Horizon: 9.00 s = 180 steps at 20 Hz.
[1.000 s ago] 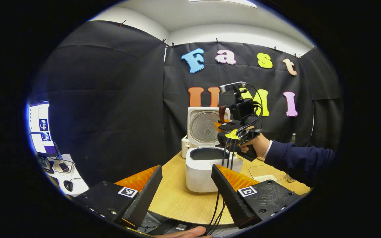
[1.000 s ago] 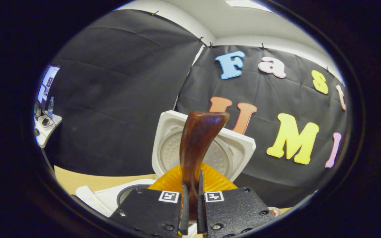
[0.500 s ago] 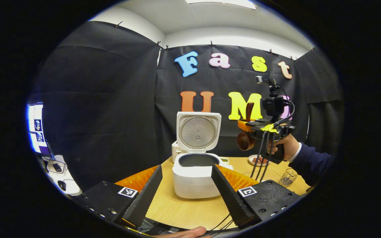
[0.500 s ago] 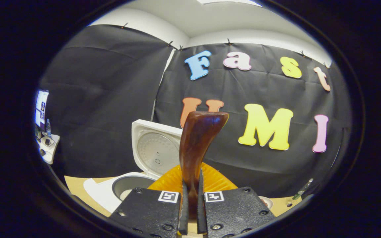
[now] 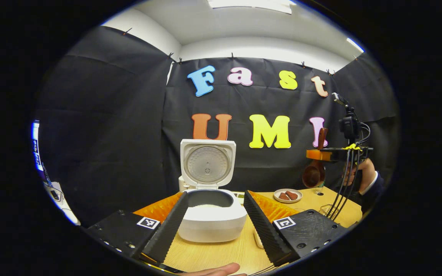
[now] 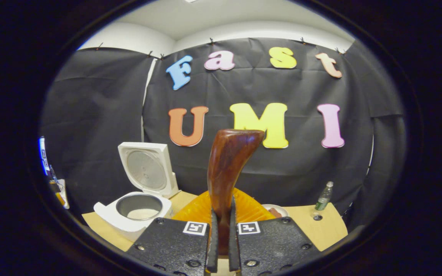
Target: Close the left gripper, press the button to open the rice cooker; take a wooden spoon from the chopstick holder with the right hand, scoop a spoonful of rice and pour it into the rice cooker, then put the wooden spoon back into the chopstick holder.
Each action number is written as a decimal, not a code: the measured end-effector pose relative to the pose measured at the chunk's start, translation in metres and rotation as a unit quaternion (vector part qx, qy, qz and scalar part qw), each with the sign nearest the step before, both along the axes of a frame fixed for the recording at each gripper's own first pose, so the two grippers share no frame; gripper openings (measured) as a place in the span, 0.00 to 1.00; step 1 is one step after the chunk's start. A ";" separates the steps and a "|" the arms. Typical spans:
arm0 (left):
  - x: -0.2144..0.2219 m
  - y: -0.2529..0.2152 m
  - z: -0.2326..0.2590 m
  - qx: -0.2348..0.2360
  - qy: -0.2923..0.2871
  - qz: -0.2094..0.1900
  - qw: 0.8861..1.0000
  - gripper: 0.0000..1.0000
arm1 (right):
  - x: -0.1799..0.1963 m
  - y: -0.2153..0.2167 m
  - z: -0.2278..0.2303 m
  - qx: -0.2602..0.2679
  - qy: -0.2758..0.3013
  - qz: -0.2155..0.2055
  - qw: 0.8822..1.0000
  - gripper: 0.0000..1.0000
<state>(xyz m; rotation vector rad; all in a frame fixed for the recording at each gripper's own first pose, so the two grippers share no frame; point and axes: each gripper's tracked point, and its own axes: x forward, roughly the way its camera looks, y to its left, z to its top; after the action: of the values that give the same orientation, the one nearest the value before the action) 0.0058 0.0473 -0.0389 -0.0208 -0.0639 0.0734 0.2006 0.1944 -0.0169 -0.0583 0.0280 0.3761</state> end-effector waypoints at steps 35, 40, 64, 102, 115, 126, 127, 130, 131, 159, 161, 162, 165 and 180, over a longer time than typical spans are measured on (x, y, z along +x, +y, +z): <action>0.100 0.011 0.077 -0.006 -0.032 -0.014 0.999 0.92 | -0.049 -0.226 -0.104 0.040 -0.001 -0.173 0.984 1.00; 0.142 0.029 0.120 -0.003 -0.034 -0.018 0.999 0.94 | -0.084 -0.218 -0.080 0.037 -0.043 -0.160 0.985 1.00; 0.384 0.100 0.083 -0.012 0.059 0.037 0.997 0.95 | -0.125 -0.193 -0.088 0.070 -0.099 -0.159 0.980 0.98; 0.179 0.027 -0.101 0.009 0.300 0.003 0.954 0.96 | -0.303 -0.162 -0.103 0.077 -0.078 -0.090 0.990 1.00; 0.172 0.034 -0.130 0.005 0.315 0.001 0.949 0.99 | -0.300 -0.155 -0.113 0.084 -0.050 -0.082 0.992 1.00; 0.179 0.039 -0.132 0.001 0.297 0.013 0.955 0.94 | -0.300 -0.160 -0.109 0.082 -0.054 -0.086 0.991 1.00; 0.179 0.039 -0.132 -0.003 0.293 0.016 0.956 0.94 | -0.300 -0.162 -0.109 0.081 -0.054 -0.087 0.991 1.00; 0.183 0.040 -0.131 -0.002 0.276 0.019 0.961 0.94 | -0.299 -0.164 -0.109 0.084 -0.053 -0.088 0.991 1.00; 0.183 0.040 -0.129 -0.002 0.270 0.020 0.963 0.94 | -0.297 -0.163 -0.109 0.084 -0.051 -0.087 0.991 0.98; -0.010 -0.024 0.013 0.054 0.026 -0.015 0.998 0.95 | -0.268 -0.195 -0.097 0.084 -0.034 -0.137 0.986 1.00; -0.025 -0.025 0.009 0.049 0.020 -0.009 0.999 0.96 | -0.267 -0.191 -0.082 0.076 -0.047 -0.132 0.987 1.00; -0.031 -0.026 0.006 0.053 0.018 -0.005 0.998 0.96 | -0.265 -0.192 -0.078 0.064 -0.053 -0.136 0.987 0.97; -0.052 -0.028 0.000 0.061 0.008 0.015 0.998 0.95 | -0.265 -0.187 -0.072 0.042 -0.056 -0.145 0.987 0.98; -0.079 -0.042 -0.019 0.025 0.013 -0.011 1.000 0.95 | -0.283 -0.147 -0.057 0.006 -0.064 -0.154 0.986 0.98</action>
<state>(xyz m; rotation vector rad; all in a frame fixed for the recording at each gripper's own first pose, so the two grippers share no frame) -0.0735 0.0051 -0.0577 0.0303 -0.0397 0.0491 -0.0826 0.0470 -0.0736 -0.0645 -0.0913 0.0632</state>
